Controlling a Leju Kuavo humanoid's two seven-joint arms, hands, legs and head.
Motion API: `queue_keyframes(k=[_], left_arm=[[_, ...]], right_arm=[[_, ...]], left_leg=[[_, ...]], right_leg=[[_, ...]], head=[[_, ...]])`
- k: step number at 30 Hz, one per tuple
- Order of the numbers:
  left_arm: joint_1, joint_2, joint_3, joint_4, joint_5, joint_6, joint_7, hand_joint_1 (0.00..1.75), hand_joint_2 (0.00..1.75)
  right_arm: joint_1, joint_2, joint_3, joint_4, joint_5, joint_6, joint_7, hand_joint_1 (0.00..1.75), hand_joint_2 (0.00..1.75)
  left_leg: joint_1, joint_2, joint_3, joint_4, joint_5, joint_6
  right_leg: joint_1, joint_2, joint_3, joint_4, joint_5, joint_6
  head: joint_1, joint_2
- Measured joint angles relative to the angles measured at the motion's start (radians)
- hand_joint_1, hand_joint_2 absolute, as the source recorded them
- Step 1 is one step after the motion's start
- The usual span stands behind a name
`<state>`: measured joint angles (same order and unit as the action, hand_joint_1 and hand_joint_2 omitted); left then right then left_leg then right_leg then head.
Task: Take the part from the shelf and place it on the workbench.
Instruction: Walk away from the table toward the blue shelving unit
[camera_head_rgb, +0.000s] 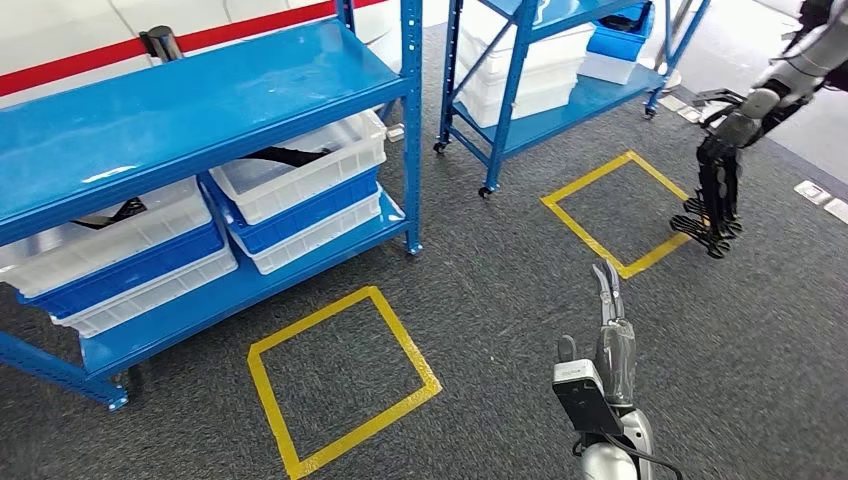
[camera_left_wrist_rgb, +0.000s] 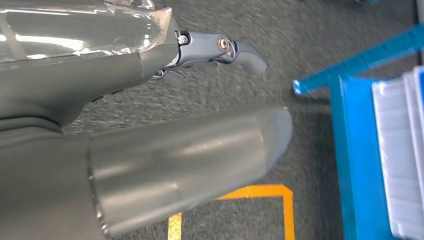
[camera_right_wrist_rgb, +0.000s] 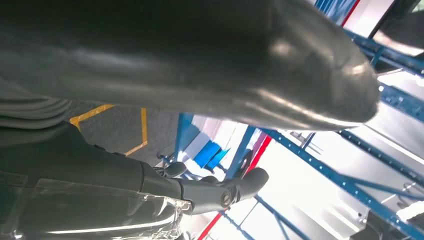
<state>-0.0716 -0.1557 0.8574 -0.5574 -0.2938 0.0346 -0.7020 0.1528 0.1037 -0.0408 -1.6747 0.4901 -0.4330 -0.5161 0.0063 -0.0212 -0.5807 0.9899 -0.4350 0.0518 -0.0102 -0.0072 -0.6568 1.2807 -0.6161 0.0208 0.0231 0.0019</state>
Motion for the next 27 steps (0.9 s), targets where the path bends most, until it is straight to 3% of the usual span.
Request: queue_keyframes(k=[1, 2, 4, 6, 8, 10, 11, 13, 15, 17, 18, 19, 20, 22, 23, 25, 27], left_arm=[[0.001, -0.001, 0.0, 0.001, 0.001, 0.0, 0.0, 0.0, 0.0], [0.003, -0.002, 0.0, 0.001, 0.002, 0.001, 0.0, 0.0, 0.0], [0.004, -0.003, 0.0, 0.002, 0.008, 0.001, 0.0, 0.0, 0.0], [0.003, -0.004, 0.0, 0.002, 0.013, 0.001, 0.0, 0.0, 0.0], [0.004, -0.004, 0.0, 0.001, 0.016, 0.001, 0.0, 0.0, 0.0], [0.009, -0.004, 0.0, 0.001, 0.019, 0.001, 0.0, 0.0, 0.0], [0.011, -0.004, 0.0, 0.001, 0.019, 0.001, 0.0, 0.0, 0.0], [0.011, -0.004, 0.0, 0.001, 0.019, 0.003, 0.0, 0.0, 0.0], [0.007, -0.004, 0.0, 0.003, 0.016, 0.01, 0.0, 0.0, 0.0], [0.004, -0.003, 0.0, 0.015, 0.006, 0.021, 0.0, 0.0, 0.0], [0.001, -0.002, 0.0, 0.027, -0.004, 0.029, 0.0, 0.0, 0.0], [-0.003, 0.001, -0.001, 0.043, -0.014, 0.037, 0.002, 0.0, 0.0], [-0.009, 0.004, -0.001, 0.06, -0.025, 0.044, 0.007, 0.0, 0.0], [-0.025, 0.01, -0.001, 0.094, -0.043, 0.057, 0.024, 0.0, 0.0], [-0.031, 0.012, -0.001, 0.11, -0.049, 0.063, 0.032, 0.0, 0.0], [-0.036, 0.018, -0.001, 0.139, -0.056, 0.074, 0.049, 0.0, 0.0], [-0.032, 0.025, 0.001, 0.167, -0.057, 0.089, 0.078, 0.0, 0.0]], right_arm=[[0.001, 0.0, 0.0, 0.001, -0.001, 0.0, 0.0, 0.0, 0.0], [0.001, -0.001, 0.0, 0.002, -0.001, 0.0, 0.0, 0.0, 0.0], [0.0, -0.003, 0.0, 0.003, -0.002, 0.0, 0.0, 0.0, 0.0], [0.0, -0.004, 0.0, 0.004, -0.002, 0.0, 0.0, 0.0, 0.0], [-0.001, -0.004, 0.0, 0.005, -0.002, 0.0, -0.001, 0.0, 0.0], [-0.005, -0.005, 0.001, 0.006, 0.002, 0.003, 0.001, 0.0, 0.0], [-0.008, -0.005, 0.002, 0.007, 0.005, 0.006, 0.003, 0.0, 0.0], [-0.013, -0.005, 0.004, 0.012, 0.016, 0.014, 0.021, 0.0, 0.0], [-0.027, -0.005, 0.004, 0.047, 0.045, 0.026, 0.068, 0.0, 0.0], [-0.062, -0.005, 0.003, 0.142, 0.106, 0.034, 0.139, 0.0, 0.0], [-0.089, -0.004, 0.002, 0.22, 0.141, 0.031, 0.172, 0.0, 0.0], [-0.121, -0.002, 0.0, 0.312, 0.17, 0.024, 0.2, 0.0, 0.0], [-0.155, 0.001, -0.004, 0.417, 0.189, 0.016, 0.221, 0.0, 0.0], [-0.216, 0.005, -0.022, 0.634, 0.196, 0.006, 0.252, 0.0, 0.0], [-0.238, 0.005, -0.034, 0.732, 0.194, 0.003, 0.262, 0.0, 0.0], [-0.269, 0.004, -0.056, 0.898, 0.193, 0.005, 0.291, 0.0, 0.0], [-0.289, 0.002, -0.07, 1.025, 0.202, 0.026, 0.349, 0.0, 0.0]], left_leg=[[0.0, -0.012, -0.001, 0.0, 0.001, -0.001], [0.001, -0.024, 0.0, 0.001, 0.001, -0.002], [0.004, -0.048, 0.001, 0.004, 0.001, -0.007], [0.002, -0.069, -0.003, 0.013, -0.002, -0.018], [-0.001, -0.085, -0.01, 0.017, -0.004, -0.031], [0.002, -0.096, -0.015, 0.014, 0.0, -0.042], [0.004, -0.085, -0.018, 0.019, -0.002, -0.047], [0.005, -0.037, -0.046, 0.074, -0.037, -0.055], [0.006, 0.006, -0.108, 0.198, -0.1, -0.061], [0.007, 0.013, -0.16, 0.295, -0.129, -0.064], [0.007, 0.015, -0.16, 0.293, -0.115, -0.064], [0.007, 0.019, -0.14, 0.253, -0.086, -0.063], [0.007, 0.033, -0.103, 0.182, -0.05, -0.06], [0.001, 0.063, -0.04, 0.061, -0.007, -0.051], [-0.002, 0.072, -0.025, 0.03, 0.0, -0.046], [-0.008, 0.06, -0.025, 0.021, 0.001, -0.035], [-0.005, 0.044, -0.018, 0.01, 0.007, -0.023]], right_leg=[[-0.002, 0.002, -0.011, 0.02, -0.001, 0.007], [-0.005, 0.003, -0.005, 0.006, 0.011, 0.016], [-0.014, 0.016, 0.047, -0.109, 0.065, 0.038], [-0.022, 0.048, 0.099, -0.231, 0.11, 0.048], [-0.021, 0.06, 0.116, -0.271, 0.122, 0.036], [-0.019, 0.046, 0.119, -0.27, 0.125, 0.02], [-0.021, 0.038, 0.12, -0.272, 0.127, 0.014], [-0.025, 0.019, 0.123, -0.276, 0.131, -0.002], [-0.019, -0.003, 0.122, -0.276, 0.13, -0.013], [-0.015, -0.023, 0.12, -0.276, 0.129, -0.014], [-0.015, -0.033, 0.12, -0.276, 0.129, -0.015], [-0.014, -0.041, 0.121, -0.276, 0.128, -0.015], [-0.014, -0.05, 0.123, -0.276, 0.127, -0.014], [-0.007, -0.069, 0.127, -0.277, 0.123, -0.009], [-0.003, -0.078, 0.129, -0.279, 0.122, -0.004], [0.0, -0.096, 0.133, -0.283, 0.12, 0.007], [0.001, -0.083, 0.133, -0.276, 0.111, 0.018]], head=[[0.0, 0.0], [0.0, 0.0], [0.0, 0.0], [0.0, 0.0], [-0.001, 0.0], [-0.002, 0.0], [-0.002, 0.0], [-0.005, 0.0], [-0.009, 0.0], [-0.009, 0.0], [-0.009, 0.0], [-0.009, 0.0], [-0.009, 0.0], [-0.009, 0.0], [-0.009, 0.0], [-0.008, 0.0], [-0.008, 0.0]])
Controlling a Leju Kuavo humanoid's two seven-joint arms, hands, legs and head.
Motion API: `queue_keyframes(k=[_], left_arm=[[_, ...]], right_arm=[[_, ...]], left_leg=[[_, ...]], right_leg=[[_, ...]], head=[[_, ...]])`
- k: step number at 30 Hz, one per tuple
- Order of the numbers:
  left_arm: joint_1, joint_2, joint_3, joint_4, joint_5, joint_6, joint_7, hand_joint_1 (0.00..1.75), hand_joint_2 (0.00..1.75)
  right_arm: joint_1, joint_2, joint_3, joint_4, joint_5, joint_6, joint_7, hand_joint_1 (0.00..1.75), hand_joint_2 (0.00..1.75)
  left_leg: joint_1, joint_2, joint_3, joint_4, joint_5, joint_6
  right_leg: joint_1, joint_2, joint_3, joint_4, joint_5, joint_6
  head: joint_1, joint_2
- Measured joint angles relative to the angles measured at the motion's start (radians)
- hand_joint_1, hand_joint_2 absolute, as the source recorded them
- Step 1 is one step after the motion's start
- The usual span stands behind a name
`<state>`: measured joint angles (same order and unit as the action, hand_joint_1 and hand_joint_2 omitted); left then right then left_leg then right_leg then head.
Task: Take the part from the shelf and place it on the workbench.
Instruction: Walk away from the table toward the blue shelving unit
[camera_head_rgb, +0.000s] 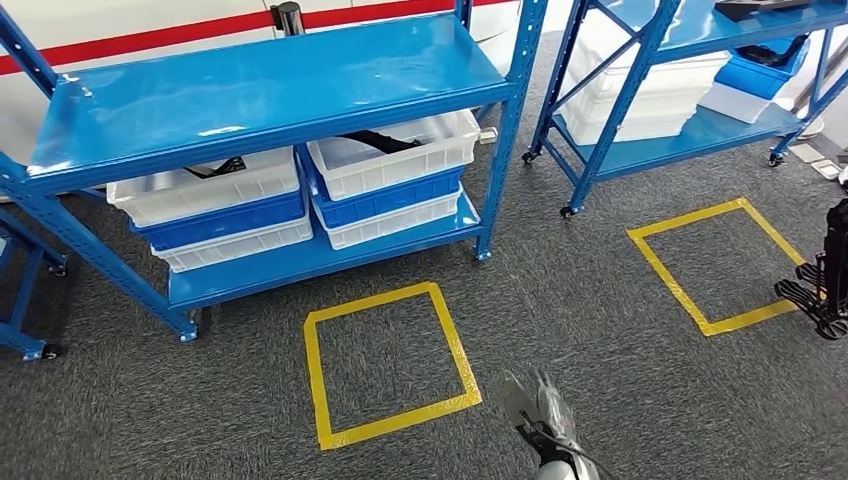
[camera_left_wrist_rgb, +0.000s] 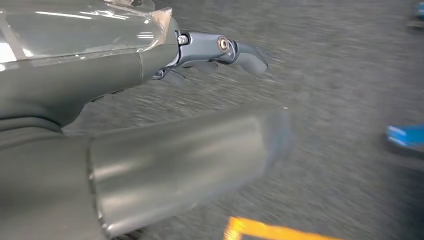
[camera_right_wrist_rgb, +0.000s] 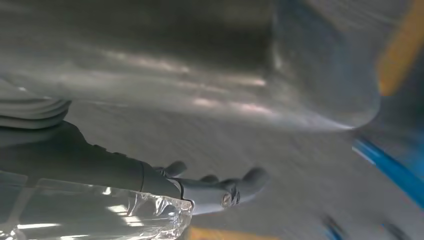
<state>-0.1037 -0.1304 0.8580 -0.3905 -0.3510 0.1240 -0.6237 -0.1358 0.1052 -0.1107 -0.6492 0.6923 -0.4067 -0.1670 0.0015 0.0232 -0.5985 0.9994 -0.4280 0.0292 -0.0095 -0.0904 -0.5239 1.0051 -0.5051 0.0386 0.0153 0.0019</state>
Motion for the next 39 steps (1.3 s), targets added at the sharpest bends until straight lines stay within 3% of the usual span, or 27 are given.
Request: queue_keyframes(k=[1, 3, 5, 6, 7, 9, 11, 12, 15, 18, 21, 25, 27, 30, 31, 34, 35, 39], left_arm=[[0.002, 0.004, 0.002, 0.013, 0.001, 0.007, 0.015, 0.0, 0.0], [0.003, 0.009, 0.006, 0.034, 0.003, 0.018, 0.035, 0.0, 0.0], [0.007, 0.013, 0.013, 0.054, 0.009, 0.029, 0.06, 0.0, 0.0], [0.011, 0.013, 0.019, 0.065, 0.011, 0.041, 0.081, 0.0, 0.0], [0.016, 0.014, 0.025, 0.075, 0.014, 0.055, 0.104, 0.0, 0.0], [0.025, 0.013, 0.034, 0.093, 0.014, 0.079, 0.14, 0.0, 0.0], [0.032, 0.014, 0.039, 0.103, 0.012, 0.09, 0.154, 0.0, 0.0], [0.033, 0.015, 0.041, 0.106, 0.011, 0.092, 0.156, 0.0, 0.0], [0.035, 0.018, 0.049, 0.115, 0.007, 0.094, 0.161, 0.0, 0.0], [0.035, 0.019, 0.055, 0.122, 0.005, 0.094, 0.162, 0.0, 0.0], [0.035, 0.02, 0.058, 0.124, 0.005, 0.094, 0.163, 0.0, 0.0], [0.035, 0.02, 0.059, 0.129, 0.001, 0.1, 0.178, 0.0, 0.0], [0.035, 0.019, 0.059, 0.132, -0.013, 0.122, 0.23, 0.0, 0.0], [0.036, 0.015, 0.059, 0.144, -0.049, 0.185, 0.374, 0.0, 0.0], [0.036, 0.012, 0.059, 0.149, -0.057, 0.205, 0.424, 0.0, 0.0], [0.04, 0.0, 0.059, 0.159, -0.068, 0.249, 0.543, 0.0, 1.31], [0.04, -0.005, 0.059, 0.161, -0.068, 0.259, 0.565, 0.0, 1.75], [0.04, -0.022, 0.063, 0.164, -0.057, 0.275, 0.589, 0.0, 1.75]], right_arm=[[-0.005, -0.002, -0.006, 0.053, 0.006, 0.014, 0.03, 0.0, 0.0], [-0.007, -0.008, -0.016, 0.139, 0.011, 0.038, 0.071, 0.0, 0.0], [-0.005, -0.014, -0.03, 0.206, 0.002, 0.07, 0.109, 0.0, 0.0], [-0.004, -0.017, -0.038, 0.235, -0.006, 0.092, 0.134, 0.0, 0.0], [-0.001, -0.019, -0.047, 0.261, -0.012, 0.113, 0.158, 0.0, 0.0], [0.005, -0.022, -0.059, 0.301, -0.013, 0.137, 0.189, 0.0, 0.0], [0.008, -0.024, -0.065, 0.328, -0.011, 0.143, 0.197, 0.0, 0.0], [0.008, -0.023, -0.067, 0.339, -0.011, 0.145, 0.199, 0.0, 0.0], [0.008, -0.022, -0.072, 0.361, -0.011, 0.147, 0.203, 0.0, 0.0], [0.008, -0.022, -0.077, 0.375, -0.011, 0.148, 0.204, 0.0, 0.0], [0.008, -0.022, -0.081, 0.385, -0.011, 0.148, 0.204, 0.0, 0.0], [0.007, -0.023, -0.084, 0.393, -0.007, 0.153, 0.217, 0.0, 0.0], [0.008, -0.023, -0.085, 0.398, 0.0, 0.16, 0.254, 0.0, 0.0], [0.018, -0.023, -0.087, 0.408, 0.017, 0.169, 0.334, 0.0, 0.0], [0.025, -0.024, -0.088, 0.412, 0.022, 0.171, 0.355, 0.0, 0.44], [0.045, -0.024, -0.088, 0.421, 0.03, 0.174, 0.393, 0.0, 1.75], [0.05, -0.024, -0.089, 0.423, 0.032, 0.173, 0.399, 0.0, 1.75], [0.057, -0.024, -0.089, 0.429, 0.042, 0.171, 0.416, 0.0, 1.75]], left_leg=[[0.003, -0.006, 0.004, -0.007, 0.004, 0.007], [0.006, -0.018, 0.007, -0.013, 0.007, 0.016], [0.006, -0.032, 0.006, -0.012, 0.006, 0.018], [0.007, -0.038, 0.006, -0.012, 0.006, 0.017], [0.007, -0.044, 0.008, -0.012, 0.005, 0.016], [0.008, -0.053, 0.011, -0.01, 0.001, 0.01], [0.003, -0.059, 0.011, -0.003, -0.006, -0.001], [0.001, -0.06, 0.011, 0.0, -0.01, -0.001], [0.003, -0.059, 0.01, 0.002, -0.013, 0.017], [0.008, -0.056, 0.012, -0.001, -0.01, 0.017], [0.011, -0.056, 0.014, -0.004, -0.008, 0.009], [0.014, -0.056, 0.016, -0.007, -0.008, -0.019], [0.014, -0.056, 0.016, -0.008, -0.008, -0.024], [0.011, -0.056, 0.016, -0.008, -0.009, -0.027], [0.01, -0.056, 0.016, -0.008, -0.009, -0.026], [0.006, -0.056, 0.015, -0.007, -0.01, -0.026], [0.005, -0.056, 0.015, -0.007, -0.01, -0.025], [0.002, -0.056, 0.015, -0.007, -0.011, -0.023]], right_leg=[[-0.001, 0.022, -0.011, 0.026, -0.015, 0.001], [-0.006, 0.07, -0.07, 0.143, -0.067, -0.003], [-0.007, 0.085, -0.141, 0.269, -0.11, -0.001], [-0.007, 0.086, -0.154, 0.285, -0.107, 0.006], [-0.008, 0.086, -0.146, 0.259, -0.088, 0.016], [-0.013, 0.087, -0.084, 0.115, -0.024, 0.033], [-0.015, 0.088, -0.038, 0.009, 0.02, 0.027], [-0.017, 0.088, -0.03, -0.007, 0.028, 0.019], [-0.015, 0.089, -0.026, -0.007, 0.034, 0.005], [-0.007, 0.09, -0.026, -0.007, 0.035, -0.005], [-0.004, 0.09, -0.027, -0.007, 0.034, -0.008], [0.0, 0.09, -0.028, -0.006, 0.033, -0.011], [0.0, 0.09, -0.029, -0.006, 0.033, -0.011], [0.0, 0.09, -0.029, -0.006, 0.032, -0.011], [-0.001, 0.09, -0.03, -0.006, 0.032, -0.011], [-0.003, 0.09, -0.03, -0.006, 0.032, -0.01], [-0.003, 0.09, -0.03, -0.006, 0.032, -0.01], [-0.007, 0.09, -0.03, -0.007, 0.032, -0.01]], head=[[0.001, 0.0], [0.005, 0.0], [0.007, 0.0], [0.007, 0.0], [0.007, 0.0], [0.008, 0.0], [0.006, 0.0], [0.006, 0.0], [0.004, 0.0], [0.004, 0.0], [0.004, 0.0], [0.004, 0.0], [0.004, 0.0], [0.005, 0.0], [0.005, 0.0], [0.005, 0.0], [0.005, 0.0], [0.005, 0.0]])
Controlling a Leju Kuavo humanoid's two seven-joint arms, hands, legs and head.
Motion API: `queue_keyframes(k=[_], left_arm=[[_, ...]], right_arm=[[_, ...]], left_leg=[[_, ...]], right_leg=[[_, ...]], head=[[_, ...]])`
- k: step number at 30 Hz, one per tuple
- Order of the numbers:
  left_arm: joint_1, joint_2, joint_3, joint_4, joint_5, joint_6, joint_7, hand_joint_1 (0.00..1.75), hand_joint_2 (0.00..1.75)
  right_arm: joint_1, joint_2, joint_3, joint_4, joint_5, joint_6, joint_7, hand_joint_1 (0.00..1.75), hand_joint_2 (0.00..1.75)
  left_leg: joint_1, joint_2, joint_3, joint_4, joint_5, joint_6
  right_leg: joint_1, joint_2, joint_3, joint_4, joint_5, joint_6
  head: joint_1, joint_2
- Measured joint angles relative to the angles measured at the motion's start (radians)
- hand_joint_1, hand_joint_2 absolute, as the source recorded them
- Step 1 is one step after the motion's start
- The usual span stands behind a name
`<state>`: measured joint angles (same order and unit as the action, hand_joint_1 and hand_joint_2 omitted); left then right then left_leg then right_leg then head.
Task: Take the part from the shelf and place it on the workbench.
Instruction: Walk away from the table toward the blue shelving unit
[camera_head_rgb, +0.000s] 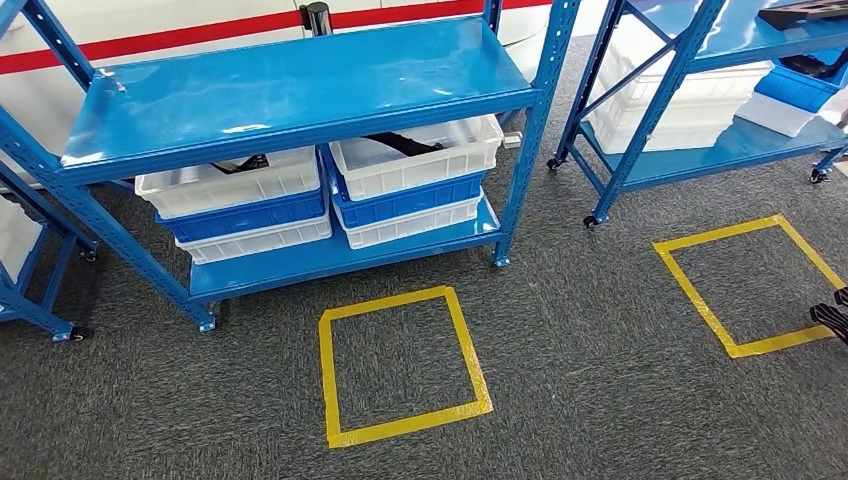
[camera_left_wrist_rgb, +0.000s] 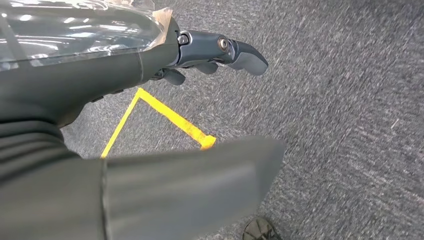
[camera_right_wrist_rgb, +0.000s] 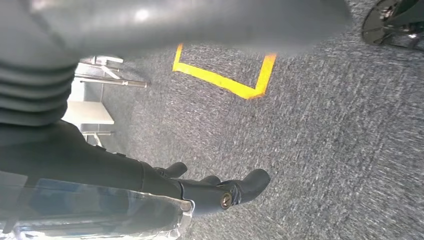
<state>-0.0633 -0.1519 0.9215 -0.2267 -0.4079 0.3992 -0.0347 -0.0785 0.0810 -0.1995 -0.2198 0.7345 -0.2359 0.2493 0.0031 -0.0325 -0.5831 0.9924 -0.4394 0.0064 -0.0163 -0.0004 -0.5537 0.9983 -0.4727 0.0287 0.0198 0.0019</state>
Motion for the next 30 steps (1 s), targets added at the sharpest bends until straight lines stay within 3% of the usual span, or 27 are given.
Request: queue_keyframes(k=[12, 23, 27, 28, 30], left_arm=[[-0.003, -0.008, 0.016, 0.0, 0.007, -0.004, -0.043, 0.0, 1.75], [-0.005, -0.008, 0.027, 0.0, 0.024, 0.041, -0.027, 0.0, 1.75], [0.019, 0.012, -0.076, -0.015, 0.09, -0.014, -0.016, 0.0, 1.75], [0.024, 0.016, -0.098, -0.018, 0.1, -0.026, -0.015, 0.0, 1.31], [0.033, 0.025, -0.145, -0.026, 0.121, -0.051, -0.012, 0.0, 1.31]], right_arm=[[-0.015, 0.0, 0.0, 0.002, 0.024, -0.009, -0.002, 0.0, 1.75], [-0.03, 0.0, 0.001, 0.002, 0.036, -0.011, -0.006, 0.0, 1.75], [0.003, -0.006, 0.013, -0.006, -0.078, 0.014, -0.044, 0.0, 0.0], [0.009, -0.008, 0.016, -0.009, -0.1, 0.021, -0.05, 0.0, 0.0], [0.021, -0.011, 0.026, -0.015, -0.142, 0.035, -0.064, 0.0, 0.0]], left_leg=[[0.0, 0.0, 0.001, 0.001, 0.0, 0.001], [0.0, 0.0, 0.001, 0.001, 0.0, 0.001], [0.0, 0.0, 0.001, 0.001, 0.0, 0.001], [0.0, 0.0, 0.001, 0.001, 0.0, 0.001], [0.0, 0.0, 0.001, 0.001, 0.0, 0.001]], right_leg=[[-0.001, 0.0, 0.0, 0.0, 0.0, 0.0], [-0.001, 0.0, 0.0, 0.0, 0.0, 0.0], [-0.001, 0.0, 0.0, 0.0, 0.0, 0.0], [-0.001, 0.0, 0.0, 0.0, 0.0, 0.0], [-0.001, 0.0, 0.0, 0.0, 0.0, 0.0]], head=[[0.0, 0.0], [0.0, 0.0], [0.0, 0.0], [0.0, 0.0], [0.0, 0.0]])
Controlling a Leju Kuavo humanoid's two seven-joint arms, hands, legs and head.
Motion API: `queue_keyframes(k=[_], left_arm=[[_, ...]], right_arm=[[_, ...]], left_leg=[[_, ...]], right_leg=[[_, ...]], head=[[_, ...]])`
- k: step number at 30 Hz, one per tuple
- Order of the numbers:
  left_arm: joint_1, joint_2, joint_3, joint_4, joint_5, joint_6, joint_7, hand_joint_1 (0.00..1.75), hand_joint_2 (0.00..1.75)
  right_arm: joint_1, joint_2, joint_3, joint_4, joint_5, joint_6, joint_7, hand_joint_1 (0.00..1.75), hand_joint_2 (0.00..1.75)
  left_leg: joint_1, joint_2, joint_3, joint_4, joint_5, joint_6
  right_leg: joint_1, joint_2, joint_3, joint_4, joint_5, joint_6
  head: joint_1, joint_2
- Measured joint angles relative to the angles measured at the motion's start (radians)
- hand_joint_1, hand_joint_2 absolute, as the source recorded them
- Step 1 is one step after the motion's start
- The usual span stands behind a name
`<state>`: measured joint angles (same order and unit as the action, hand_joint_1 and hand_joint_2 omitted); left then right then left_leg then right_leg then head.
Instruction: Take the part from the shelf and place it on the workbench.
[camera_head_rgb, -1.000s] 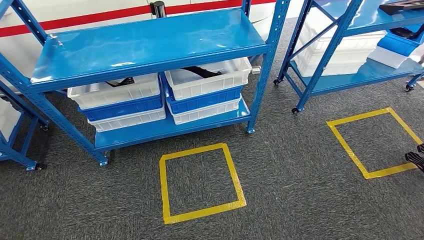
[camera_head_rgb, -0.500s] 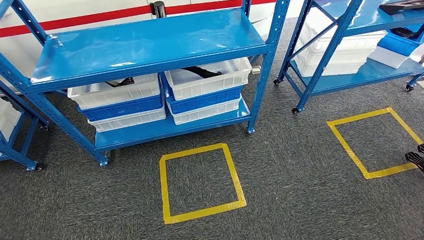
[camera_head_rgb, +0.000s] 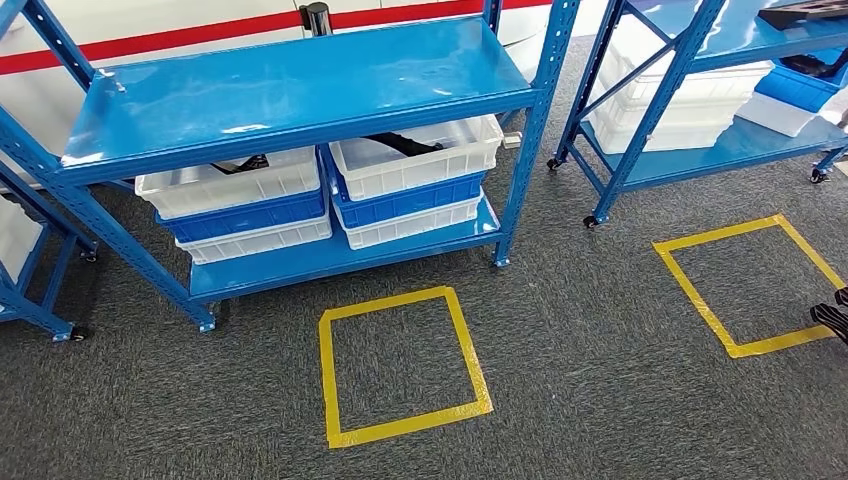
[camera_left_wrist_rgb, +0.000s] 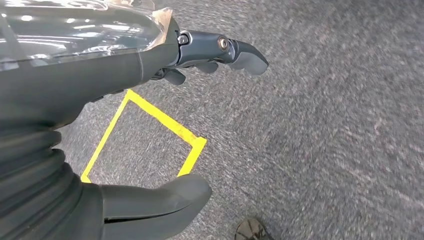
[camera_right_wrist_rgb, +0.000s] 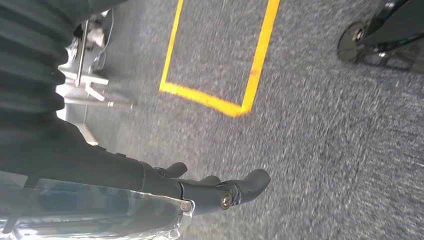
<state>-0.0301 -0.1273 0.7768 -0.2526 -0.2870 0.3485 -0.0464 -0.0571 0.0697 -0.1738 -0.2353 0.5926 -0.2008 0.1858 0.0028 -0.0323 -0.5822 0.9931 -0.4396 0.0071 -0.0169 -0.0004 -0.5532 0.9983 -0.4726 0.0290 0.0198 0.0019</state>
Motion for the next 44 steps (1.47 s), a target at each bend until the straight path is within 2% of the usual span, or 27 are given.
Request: queue_keyframes(k=[1, 2, 4, 8, 23, 27, 34, 44], left_arm=[[0.005, 0.004, -0.024, -0.004, 0.01, -0.012, 0.002, 0.0, 1.31], [0.011, 0.008, -0.05, -0.008, 0.021, -0.025, 0.003, 0.0, 1.75], [0.021, 0.016, -0.097, -0.016, 0.041, -0.049, 0.006, 0.0, 1.75], [0.043, 0.031, -0.189, -0.032, 0.077, -0.093, 0.012, 0.0, 0.0], [0.127, 0.089, -0.563, -0.098, 0.222, -0.27, 0.033, 0.0, 0.0], [0.147, 0.103, -0.65, -0.114, 0.262, -0.317, 0.039, 0.0, 1.75], [0.161, 0.114, -0.725, -0.127, 0.286, -0.346, 0.044, 0.0, 1.75], [0.165, 0.118, -0.748, -0.13, 0.286, -0.347, 0.044, 0.0, 1.75]], right_arm=[[0.006, -0.002, 0.005, -0.004, -0.021, 0.007, -0.007, 0.0, 0.0], [0.013, -0.004, 0.009, -0.008, -0.043, 0.015, -0.013, 0.0, 0.0], [0.026, -0.008, 0.019, -0.016, -0.084, 0.028, -0.026, 0.0, 0.0], [0.051, -0.016, 0.037, -0.032, -0.158, 0.053, -0.049, 0.0, 0.0], [0.148, -0.046, 0.115, -0.103, -0.459, 0.153, -0.142, 0.0, 0.0], [0.169, -0.053, 0.134, -0.12, -0.542, 0.181, -0.167, 0.0, 0.0], [0.185, -0.059, 0.151, -0.135, -0.591, 0.197, -0.183, 0.0, 0.0], [0.188, -0.062, 0.155, -0.142, -0.592, 0.198, -0.183, 0.0, 0.0]], left_leg=[[0.0, 0.0, 0.0, 0.0, 0.0, 0.0], [0.0, 0.0, 0.0, 0.0, 0.0, 0.0], [0.0, 0.0, 0.0, 0.0, 0.0, 0.0], [0.0, 0.0, 0.0, 0.0, 0.0, 0.0], [0.0, 0.0, 0.001, 0.0, -0.003, 0.002], [0.0, 0.0, 0.002, 0.0, -0.005, 0.003], [0.0, 0.0, 0.002, 0.0, -0.005, 0.003], [0.0, 0.0, 0.002, 0.0, -0.006, 0.003]], right_leg=[[0.0, 0.0, 0.0, 0.0, 0.0, 0.0], [0.0, 0.0, 0.0, 0.0, 0.0, 0.0], [0.0, 0.0, 0.0, 0.0, 0.0, 0.0], [0.0, 0.0, 0.0, 0.0, 0.0, 0.0], [0.0, 0.0, -0.004, 0.0, -0.002, 0.001], [0.0, 0.0, -0.004, 0.0, -0.003, 0.002], [0.0, 0.0, -0.004, 0.0, -0.004, 0.002], [0.0, 0.0, -0.004, 0.0, -0.004, 0.002]], head=[[0.0, 0.0], [0.0, 0.0], [0.0, 0.0], [0.0, 0.0], [0.0, 0.0], [0.0, 0.0], [0.0, 0.0], [0.0, 0.0]])
